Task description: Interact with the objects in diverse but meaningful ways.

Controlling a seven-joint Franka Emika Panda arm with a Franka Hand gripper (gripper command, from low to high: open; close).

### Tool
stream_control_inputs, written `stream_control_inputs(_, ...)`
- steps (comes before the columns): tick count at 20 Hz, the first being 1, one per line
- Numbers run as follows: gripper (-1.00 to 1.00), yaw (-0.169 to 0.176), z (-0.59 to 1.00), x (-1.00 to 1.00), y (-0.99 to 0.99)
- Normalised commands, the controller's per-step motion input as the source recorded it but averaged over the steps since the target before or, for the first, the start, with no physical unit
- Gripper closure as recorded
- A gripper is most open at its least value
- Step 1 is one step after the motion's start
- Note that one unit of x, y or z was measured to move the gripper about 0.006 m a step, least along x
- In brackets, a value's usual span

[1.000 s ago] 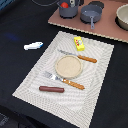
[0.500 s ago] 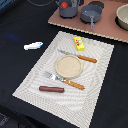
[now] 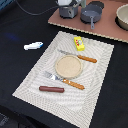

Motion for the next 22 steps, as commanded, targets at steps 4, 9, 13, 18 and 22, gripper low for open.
stream_control_inputs(4, -1.00, -0.125, -0.07, 0.55, -0.35)
stream_control_inputs(9, -1.00, -0.134, -0.14, 0.46, -0.31)
stream_control_inputs(13, -1.00, -0.155, -0.17, 0.45, -0.24)
stream_control_inputs(18, -1.00, -0.133, -0.15, 0.40, -0.11)
stream_control_inputs(22, -1.00, -0.019, -0.08, 0.39, 0.03)
